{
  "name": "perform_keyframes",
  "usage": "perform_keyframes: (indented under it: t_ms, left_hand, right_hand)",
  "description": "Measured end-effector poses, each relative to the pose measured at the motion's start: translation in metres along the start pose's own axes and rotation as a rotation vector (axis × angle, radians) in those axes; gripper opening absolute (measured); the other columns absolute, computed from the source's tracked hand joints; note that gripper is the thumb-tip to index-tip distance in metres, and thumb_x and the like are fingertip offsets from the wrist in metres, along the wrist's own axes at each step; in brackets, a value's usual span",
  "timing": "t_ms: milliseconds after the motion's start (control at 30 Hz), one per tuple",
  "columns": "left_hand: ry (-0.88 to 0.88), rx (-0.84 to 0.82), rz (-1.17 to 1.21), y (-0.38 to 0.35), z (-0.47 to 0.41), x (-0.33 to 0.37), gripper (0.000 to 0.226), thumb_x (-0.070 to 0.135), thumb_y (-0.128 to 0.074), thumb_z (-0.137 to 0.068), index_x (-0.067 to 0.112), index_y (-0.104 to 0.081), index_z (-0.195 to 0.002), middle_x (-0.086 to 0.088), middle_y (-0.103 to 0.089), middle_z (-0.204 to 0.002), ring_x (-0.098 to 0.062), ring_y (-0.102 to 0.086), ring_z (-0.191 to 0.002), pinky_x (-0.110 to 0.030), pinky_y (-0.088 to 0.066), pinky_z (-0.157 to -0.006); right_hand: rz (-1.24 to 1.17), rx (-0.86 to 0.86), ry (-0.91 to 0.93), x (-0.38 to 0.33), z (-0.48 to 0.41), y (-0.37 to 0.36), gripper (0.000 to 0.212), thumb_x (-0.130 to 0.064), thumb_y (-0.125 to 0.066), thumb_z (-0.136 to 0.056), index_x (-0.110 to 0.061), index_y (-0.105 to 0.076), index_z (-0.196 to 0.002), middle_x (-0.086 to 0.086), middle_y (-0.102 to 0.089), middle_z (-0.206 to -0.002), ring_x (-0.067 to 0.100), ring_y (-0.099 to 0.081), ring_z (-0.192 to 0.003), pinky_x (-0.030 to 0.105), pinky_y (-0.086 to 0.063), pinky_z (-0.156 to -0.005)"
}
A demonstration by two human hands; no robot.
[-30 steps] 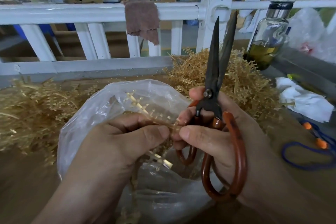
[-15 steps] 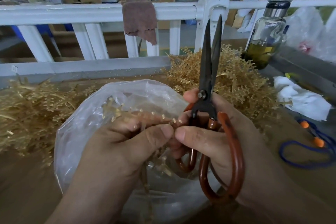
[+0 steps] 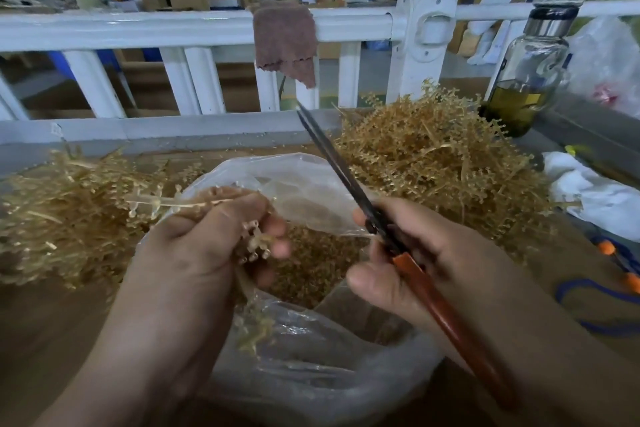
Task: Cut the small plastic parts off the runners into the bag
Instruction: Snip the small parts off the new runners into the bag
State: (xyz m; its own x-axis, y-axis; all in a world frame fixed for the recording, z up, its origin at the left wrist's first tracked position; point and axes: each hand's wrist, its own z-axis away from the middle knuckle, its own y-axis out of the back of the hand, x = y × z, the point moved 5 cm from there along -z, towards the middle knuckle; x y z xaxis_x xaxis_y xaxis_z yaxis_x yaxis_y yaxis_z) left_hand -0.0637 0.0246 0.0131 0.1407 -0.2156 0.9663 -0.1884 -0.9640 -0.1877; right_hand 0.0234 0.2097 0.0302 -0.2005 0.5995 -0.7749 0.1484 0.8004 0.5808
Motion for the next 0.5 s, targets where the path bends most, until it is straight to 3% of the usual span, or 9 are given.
perform_keyframes:
  t_ms: [100,167,300,367,433,500]
  left_hand:
    - [-0.012,0.054,-0.060,0.0126,-0.0023,-0.0013,0.027,0.031,-0.069,-0.085,0.018,-0.075,-0.063,-0.008,-0.068,-0.065,-0.018,-0.064,-0.056,-0.022,-0.045,-0.043]
    - [-0.004,0.024,-0.084,0.0136,-0.0004,0.0000,0.027,0.040,-0.072,-0.077,0.016,-0.075,-0.066,-0.011,-0.069,-0.065,-0.020,-0.062,-0.056,-0.022,-0.046,-0.046]
    - [0.019,-0.005,-0.119,0.0150,0.0034,0.0007,0.034,0.049,-0.073,-0.070,0.015,-0.076,-0.069,-0.009,-0.069,-0.069,-0.021,-0.063,-0.061,-0.023,-0.047,-0.049]
    - [0.012,-0.009,-0.111,0.0144,0.0041,0.0003,0.032,0.048,-0.074,-0.070,0.017,-0.077,-0.071,-0.007,-0.071,-0.072,-0.021,-0.066,-0.065,-0.025,-0.048,-0.052]
    - [0.006,-0.010,-0.121,0.0139,0.0040,-0.0002,0.032,0.049,-0.073,-0.070,0.017,-0.078,-0.071,-0.007,-0.073,-0.073,-0.020,-0.068,-0.065,-0.022,-0.049,-0.052]
    - [-0.002,-0.003,-0.119,0.0138,0.0038,0.0003,0.032,0.048,-0.072,-0.069,0.017,-0.079,-0.072,-0.008,-0.074,-0.073,-0.021,-0.070,-0.065,-0.022,-0.049,-0.051]
  right_hand:
    - [0.260,-0.124,-0.063,0.0011,-0.0020,0.0034,0.059,-0.089,-0.048,-0.067,-0.054,-0.049,-0.114,-0.017,-0.064,-0.088,0.001,-0.062,-0.076,0.027,-0.053,-0.062]
    - [0.373,-0.141,-0.083,0.0013,-0.0039,0.0048,0.059,-0.091,-0.042,-0.064,-0.056,-0.047,-0.112,-0.021,-0.064,-0.098,-0.001,-0.062,-0.088,0.026,-0.054,-0.071]
    - [0.451,-0.148,-0.072,-0.0009,-0.0036,0.0039,0.071,-0.091,-0.037,-0.062,-0.050,-0.046,-0.120,-0.025,-0.063,-0.102,-0.003,-0.059,-0.094,0.021,-0.049,-0.079]
    - [0.457,-0.142,-0.061,-0.0029,-0.0018,0.0031,0.071,-0.092,-0.038,-0.060,-0.056,-0.036,-0.122,-0.025,-0.062,-0.107,-0.002,-0.058,-0.100,0.021,-0.049,-0.082]
    - [0.452,-0.140,-0.055,-0.0053,-0.0002,0.0031,0.071,-0.092,-0.038,-0.059,-0.057,-0.029,-0.121,-0.024,-0.062,-0.113,0.001,-0.058,-0.104,0.025,-0.052,-0.083]
    - [0.456,-0.148,-0.034,-0.0065,0.0004,0.0040,0.075,-0.091,-0.039,-0.061,-0.051,-0.036,-0.123,-0.021,-0.066,-0.109,0.003,-0.062,-0.099,0.029,-0.055,-0.080]
